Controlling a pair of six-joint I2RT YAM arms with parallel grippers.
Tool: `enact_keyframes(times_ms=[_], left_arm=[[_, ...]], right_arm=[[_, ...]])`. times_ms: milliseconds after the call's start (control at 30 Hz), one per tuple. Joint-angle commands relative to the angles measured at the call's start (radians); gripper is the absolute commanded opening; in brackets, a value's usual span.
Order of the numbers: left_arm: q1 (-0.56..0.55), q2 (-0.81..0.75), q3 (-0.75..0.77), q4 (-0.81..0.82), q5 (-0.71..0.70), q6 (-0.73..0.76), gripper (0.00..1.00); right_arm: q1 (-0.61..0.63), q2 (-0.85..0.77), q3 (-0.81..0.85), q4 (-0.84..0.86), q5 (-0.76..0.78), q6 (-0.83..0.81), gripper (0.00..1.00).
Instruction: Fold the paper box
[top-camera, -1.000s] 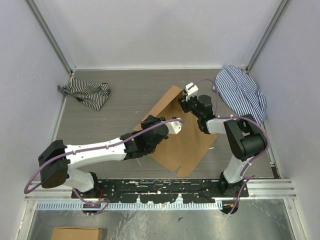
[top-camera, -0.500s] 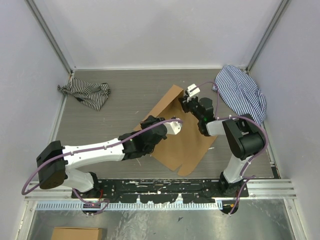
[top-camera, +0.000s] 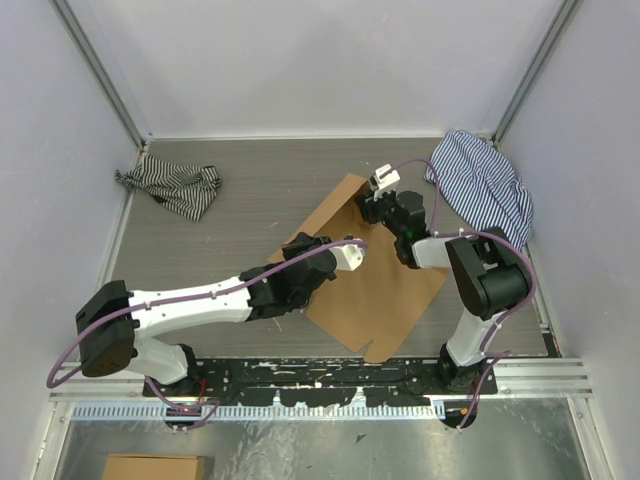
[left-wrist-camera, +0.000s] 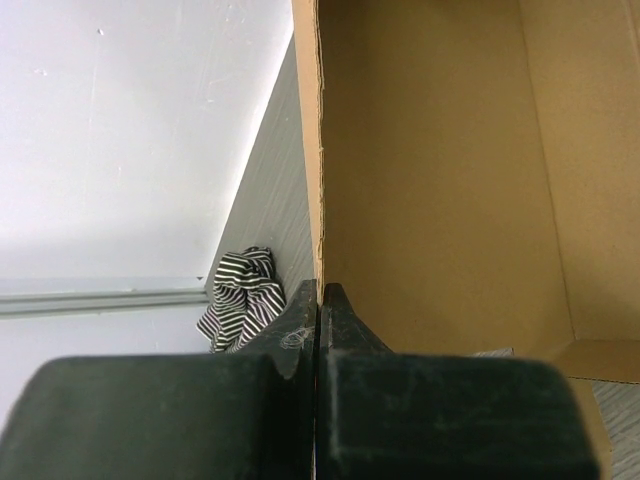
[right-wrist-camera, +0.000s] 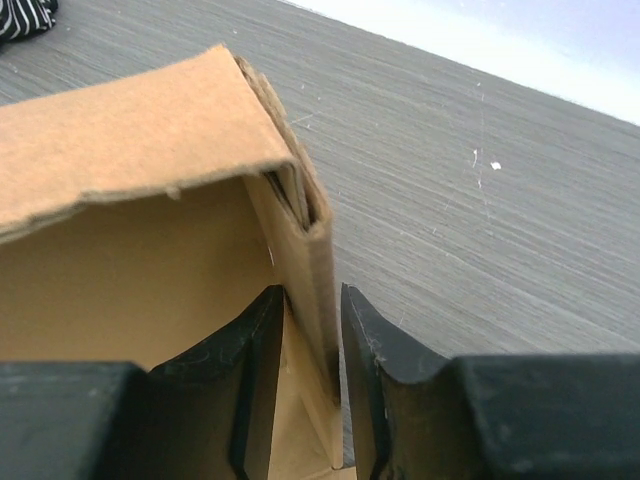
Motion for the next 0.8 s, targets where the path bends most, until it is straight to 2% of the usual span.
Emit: enact_keyframes(times_ms=[0, 333, 567, 633, 767], left_arm=[[-0.006, 0.022, 0.024, -0.013, -0.028, -0.02, 0.0], [-0.006, 0.062, 0.048, -0.036, -0.098, -0.028, 0.0], [-0.006, 0.092, 0.105, -0.128, -0.172, -0.069, 0.0], [-0.005, 0.095, 0.13, -0.178, -0.176, -0.101, 0.0], [-0.006, 0.096, 0.151, -0.214, -0.194, -0.118, 0.0]], right_arm=[[0.006, -0.057, 0.041, -0.032, 0.011, 0.032, 0.36], [0.005, -0.249, 0.081, -0.339, 0.081, 0.065, 0.45], [0.006, -0.322, 0.194, -0.705, 0.243, 0.094, 0.44], [0.005, -0.335, 0.194, -0.752, 0.268, 0.113, 0.43], [0.006, -0.387, 0.14, -0.735, 0.288, 0.155, 0.43]])
